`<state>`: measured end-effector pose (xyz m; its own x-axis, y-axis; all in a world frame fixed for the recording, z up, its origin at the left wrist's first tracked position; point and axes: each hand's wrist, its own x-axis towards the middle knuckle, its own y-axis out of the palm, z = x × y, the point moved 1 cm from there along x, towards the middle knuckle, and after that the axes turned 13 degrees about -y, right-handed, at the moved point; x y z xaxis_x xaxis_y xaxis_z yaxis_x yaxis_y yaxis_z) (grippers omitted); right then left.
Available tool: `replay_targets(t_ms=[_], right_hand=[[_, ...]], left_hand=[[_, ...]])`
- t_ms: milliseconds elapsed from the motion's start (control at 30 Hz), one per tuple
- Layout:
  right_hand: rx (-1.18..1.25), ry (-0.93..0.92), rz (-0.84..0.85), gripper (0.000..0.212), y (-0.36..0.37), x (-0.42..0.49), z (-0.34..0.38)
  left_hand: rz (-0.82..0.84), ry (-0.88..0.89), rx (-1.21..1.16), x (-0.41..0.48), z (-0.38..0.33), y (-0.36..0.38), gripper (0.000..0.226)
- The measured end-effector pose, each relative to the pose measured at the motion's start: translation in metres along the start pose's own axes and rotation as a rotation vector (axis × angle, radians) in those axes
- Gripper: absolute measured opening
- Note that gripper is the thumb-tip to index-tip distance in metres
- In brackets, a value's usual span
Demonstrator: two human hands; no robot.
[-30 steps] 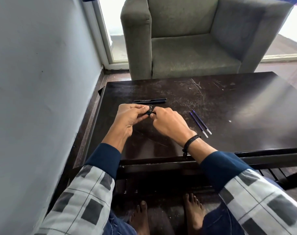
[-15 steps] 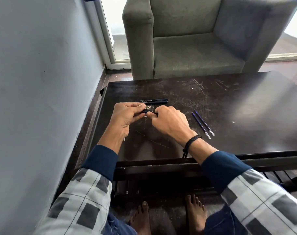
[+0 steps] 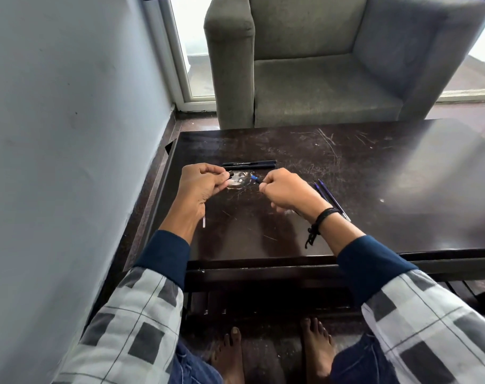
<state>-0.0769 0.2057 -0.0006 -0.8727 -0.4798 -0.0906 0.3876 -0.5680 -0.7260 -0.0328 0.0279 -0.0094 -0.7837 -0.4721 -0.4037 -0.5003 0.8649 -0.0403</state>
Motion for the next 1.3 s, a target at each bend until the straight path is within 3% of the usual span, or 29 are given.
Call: replay_targets(t_ms=[100, 233, 400, 600, 700, 767, 867, 933, 1300], right_hand=[[0.324, 0.069, -0.119, 0.016, -0.006, 0.003, 0.000], [0.726, 0.163, -0.210, 0.014, -0.012, 0.003, 0.005], [0.789, 0.187, -0.269, 0.007, -0.014, 0.006, -0.003], [0.846, 0.194, -0.293, 0.009, -0.016, 0.008, -0.005], [0.884, 0.190, -0.308, 0.010, -0.018, 0.007, -0.004], [0.914, 0.186, -0.312, 0.009, -0.018, 0.008, -0.005], [0.965, 0.172, -0.316, 0.008, -0.016, 0.009, -0.005], [0.997, 0.152, -0.323, 0.007, -0.015, 0.008, -0.004], [1.006, 0.174, -0.411, 0.020, -0.013, 0.011, -0.006]], left_hand=[[0.025, -0.036, 0.124, 0.002, 0.003, 0.003, 0.011], [-0.070, 0.112, 0.585, 0.005, 0.014, 0.017, 0.010], [-0.083, 0.148, 0.978, -0.002, 0.017, 0.026, 0.009], [-0.070, 0.106, 1.128, -0.005, 0.021, 0.028, 0.016], [-0.107, 0.141, 1.071, -0.006, 0.017, 0.028, 0.006], [-0.105, 0.184, 0.921, -0.005, 0.013, 0.028, 0.019], [0.068, 0.173, 0.551, -0.008, 0.008, 0.029, 0.036], [0.186, 0.146, 0.423, -0.015, 0.007, 0.032, 0.031], [0.240, 0.140, 0.390, -0.014, 0.006, 0.026, 0.018]])
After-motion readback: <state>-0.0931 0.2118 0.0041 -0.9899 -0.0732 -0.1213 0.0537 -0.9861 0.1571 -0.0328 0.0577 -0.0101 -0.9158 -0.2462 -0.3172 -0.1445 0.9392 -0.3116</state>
